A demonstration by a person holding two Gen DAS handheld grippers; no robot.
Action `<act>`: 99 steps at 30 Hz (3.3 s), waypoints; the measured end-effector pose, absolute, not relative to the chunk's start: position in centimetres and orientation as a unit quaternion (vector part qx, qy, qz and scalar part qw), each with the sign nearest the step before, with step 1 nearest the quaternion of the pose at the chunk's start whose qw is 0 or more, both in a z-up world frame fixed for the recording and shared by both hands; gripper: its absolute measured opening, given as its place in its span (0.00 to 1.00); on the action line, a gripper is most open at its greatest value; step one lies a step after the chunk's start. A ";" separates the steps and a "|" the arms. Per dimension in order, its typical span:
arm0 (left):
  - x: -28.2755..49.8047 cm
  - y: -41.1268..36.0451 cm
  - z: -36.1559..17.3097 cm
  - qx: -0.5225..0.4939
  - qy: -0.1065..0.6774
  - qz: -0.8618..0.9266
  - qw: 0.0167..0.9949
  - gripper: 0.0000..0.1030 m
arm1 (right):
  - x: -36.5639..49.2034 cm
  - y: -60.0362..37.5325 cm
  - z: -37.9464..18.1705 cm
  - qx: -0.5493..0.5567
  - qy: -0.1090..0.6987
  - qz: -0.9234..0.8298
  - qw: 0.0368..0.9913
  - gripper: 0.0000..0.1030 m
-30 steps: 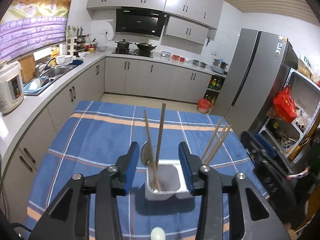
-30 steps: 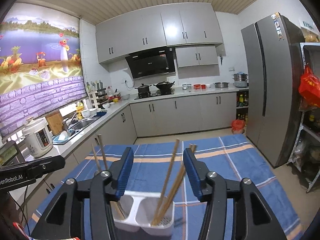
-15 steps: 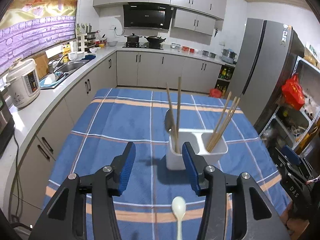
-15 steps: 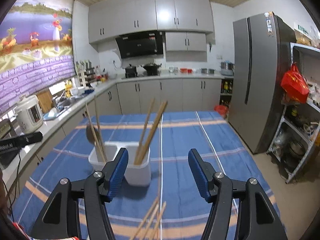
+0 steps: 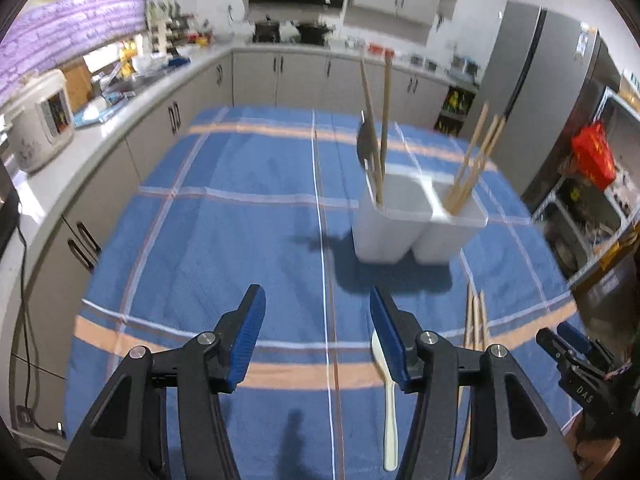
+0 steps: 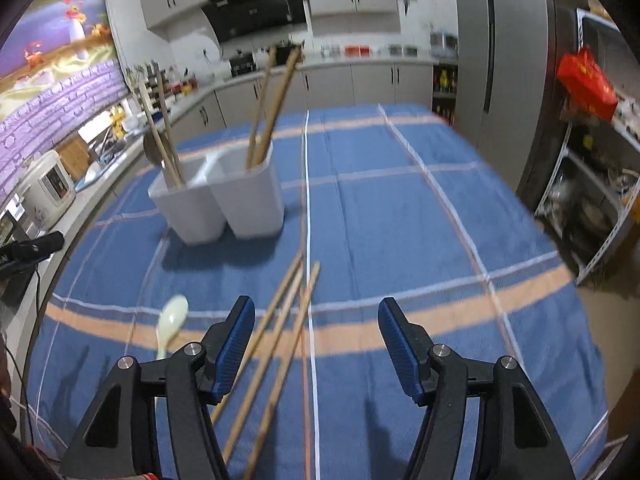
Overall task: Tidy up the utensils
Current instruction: 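Move both tools back to the pile and grasp a chopstick with each, then lift both held chopsticks and lower them into the white holder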
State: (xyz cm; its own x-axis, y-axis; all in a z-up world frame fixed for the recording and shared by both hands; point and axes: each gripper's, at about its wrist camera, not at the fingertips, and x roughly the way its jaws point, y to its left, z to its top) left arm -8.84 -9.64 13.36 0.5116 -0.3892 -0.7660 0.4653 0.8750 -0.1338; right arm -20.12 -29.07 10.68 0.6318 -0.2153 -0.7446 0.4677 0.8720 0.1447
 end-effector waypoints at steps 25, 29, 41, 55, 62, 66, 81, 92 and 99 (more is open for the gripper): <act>-10.6 -21.5 3.9 0.114 0.503 -0.347 0.784 0.51 | -15.1 -27.9 4.3 0.078 0.492 -0.161 0.852 0.35; -12.0 -23.6 3.0 0.137 0.506 -0.376 0.764 0.51 | -15.8 -29.4 4.3 0.086 0.496 -0.179 0.845 0.34; -14.7 -27.0 2.5 0.206 0.466 -0.403 0.761 0.11 | -17.9 -32.1 4.5 0.118 0.489 -0.213 0.838 0.33; -13.6 -23.2 2.4 0.120 0.551 -0.392 0.726 0.05 | -20.4 -33.7 4.8 0.156 0.509 -0.184 0.826 0.12; -13.2 -24.0 2.7 0.136 0.559 -0.370 0.729 0.06 | -21.5 -35.7 4.9 0.192 0.528 -0.166 0.810 0.14; -12.6 -25.7 2.8 0.162 0.565 -0.361 0.724 0.06 | -20.3 -36.0 4.9 0.189 0.552 -0.167 0.795 0.14; -9.4 -29.3 2.7 0.184 0.577 -0.366 0.707 0.06 | -13.0 -36.7 4.5 0.149 0.640 -0.188 0.730 0.16; -10.6 -25.6 3.7 0.134 0.542 -0.383 0.736 0.00 | -11.6 -34.8 4.6 0.141 0.566 -0.158 0.797 0.07; -11.4 -22.2 7.2 0.121 0.495 -0.388 0.768 0.00 | -14.3 -33.1 8.3 0.159 0.481 -0.149 0.849 0.07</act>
State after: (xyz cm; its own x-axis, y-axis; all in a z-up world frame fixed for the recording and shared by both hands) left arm -11.41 -22.19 7.16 0.2092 -0.4763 -0.8540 0.7152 0.6701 -0.1985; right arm -14.27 -33.06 8.33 0.4924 -0.1002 -0.8646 0.4058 0.9052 0.1262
